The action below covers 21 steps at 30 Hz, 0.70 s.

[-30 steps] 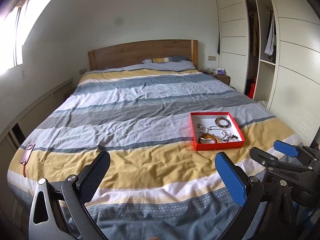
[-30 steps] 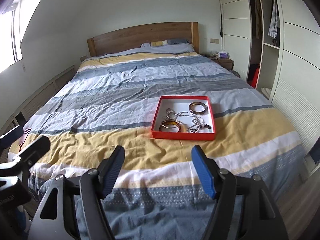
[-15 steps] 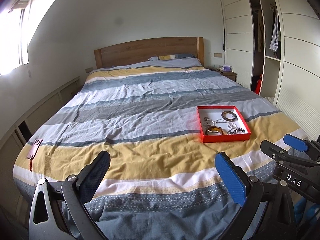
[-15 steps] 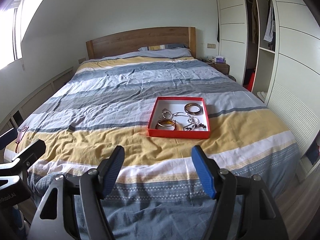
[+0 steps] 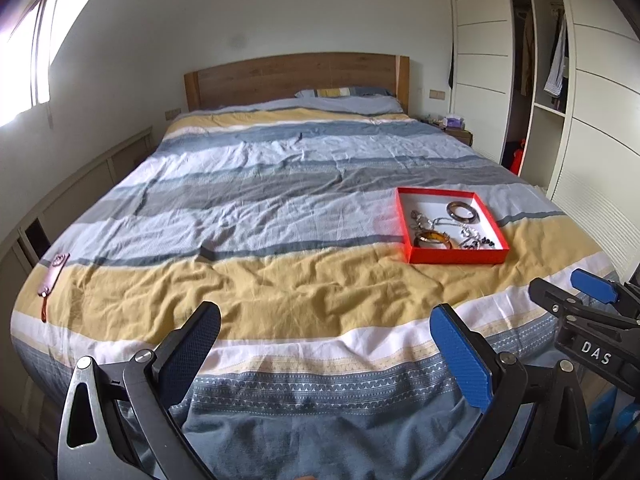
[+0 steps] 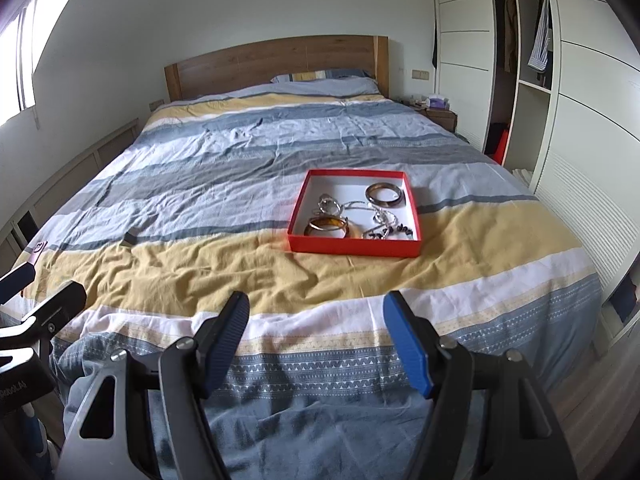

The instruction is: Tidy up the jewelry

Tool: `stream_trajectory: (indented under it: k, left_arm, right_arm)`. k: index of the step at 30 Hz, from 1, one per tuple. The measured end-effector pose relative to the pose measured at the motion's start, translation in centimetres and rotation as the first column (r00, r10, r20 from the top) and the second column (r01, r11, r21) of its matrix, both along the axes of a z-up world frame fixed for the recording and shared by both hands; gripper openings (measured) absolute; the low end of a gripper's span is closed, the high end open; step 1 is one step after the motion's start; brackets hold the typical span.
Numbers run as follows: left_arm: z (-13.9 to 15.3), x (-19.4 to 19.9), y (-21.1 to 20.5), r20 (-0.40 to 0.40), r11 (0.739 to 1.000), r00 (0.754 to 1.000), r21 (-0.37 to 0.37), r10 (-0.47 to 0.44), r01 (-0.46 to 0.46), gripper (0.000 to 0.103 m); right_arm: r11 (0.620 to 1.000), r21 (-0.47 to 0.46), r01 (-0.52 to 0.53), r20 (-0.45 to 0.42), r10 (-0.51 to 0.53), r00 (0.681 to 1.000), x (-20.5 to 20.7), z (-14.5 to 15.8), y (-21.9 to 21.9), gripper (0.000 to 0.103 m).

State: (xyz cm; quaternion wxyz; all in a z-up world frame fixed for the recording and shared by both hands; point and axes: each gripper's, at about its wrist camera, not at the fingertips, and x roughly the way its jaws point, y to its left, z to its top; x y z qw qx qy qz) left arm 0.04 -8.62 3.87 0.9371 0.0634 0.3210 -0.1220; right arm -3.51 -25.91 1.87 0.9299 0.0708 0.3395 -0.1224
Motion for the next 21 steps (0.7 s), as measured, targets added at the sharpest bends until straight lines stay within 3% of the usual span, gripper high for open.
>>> stream_trajectory:
  k: [11, 21]
  left_arm:
    - [-2.8, 2.7, 1.0, -0.058, 0.999, 0.997, 0.014, 0.050, -0.049, 0.102]
    - [-4.2, 4.2, 1.3, -0.091, 0.996, 0.993, 0.049, 0.078, -0.074, 0.102]
  right_arm:
    - [0.999, -0.044, 0.028, -0.035, -0.029, 0.999, 1.5, -1.6, -0.8, 0.068]
    - [0.997, 0.002, 0.075, -0.058, -0.074, 0.996, 2.1, -3.0, -3.5, 0.068]
